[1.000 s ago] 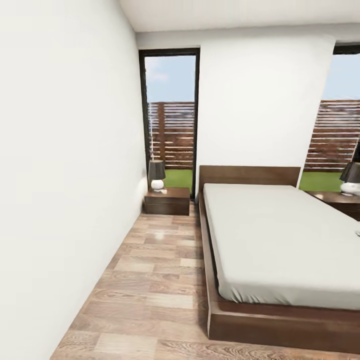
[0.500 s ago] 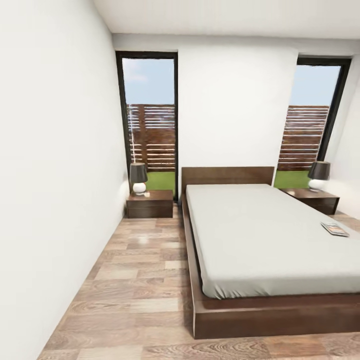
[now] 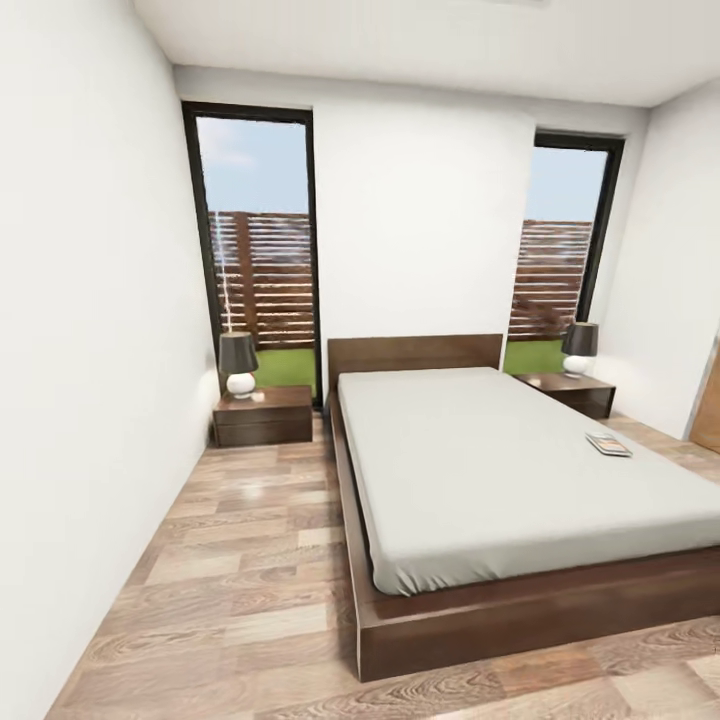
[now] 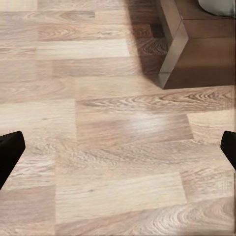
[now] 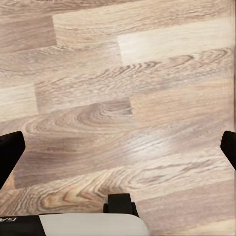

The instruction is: In the bedroom, move the book from the bed onto either nightstand, and place the two sandals side by side next to the bed.

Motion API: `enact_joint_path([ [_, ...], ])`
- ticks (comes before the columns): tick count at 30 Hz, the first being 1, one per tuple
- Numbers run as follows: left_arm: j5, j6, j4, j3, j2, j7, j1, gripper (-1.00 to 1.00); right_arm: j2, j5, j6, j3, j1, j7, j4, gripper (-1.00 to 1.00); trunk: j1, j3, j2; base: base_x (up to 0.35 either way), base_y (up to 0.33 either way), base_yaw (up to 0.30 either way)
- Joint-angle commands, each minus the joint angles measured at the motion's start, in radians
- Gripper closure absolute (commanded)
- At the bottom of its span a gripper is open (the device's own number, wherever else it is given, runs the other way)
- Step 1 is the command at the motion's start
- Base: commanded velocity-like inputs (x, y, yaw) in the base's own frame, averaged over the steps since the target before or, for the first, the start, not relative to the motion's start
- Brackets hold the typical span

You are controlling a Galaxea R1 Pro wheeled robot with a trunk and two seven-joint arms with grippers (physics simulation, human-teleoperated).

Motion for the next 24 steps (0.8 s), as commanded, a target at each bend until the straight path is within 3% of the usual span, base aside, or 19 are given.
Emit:
enact_joint_path([
  [1, 0.004, -0.003, 0.000, 0.000, 0.000, -0.001, -0.001, -1.00, 0.000, 0.000, -0.002, -0.002, 0.000, -0.001, -0.001, -1.00, 0.000, 0.000, -0.001, 0.000, 0.000, -0.251],
  [24, 0.004, -0.003, 0.000, 0.000, 0.000, -0.001, 0.000, -1.00, 0.000, 0.000, -0.002, -0.002, 0.000, -0.003, 0.000, -1.00, 0.000, 0.022, -0.001, 0.000, 0.000, -0.251],
])
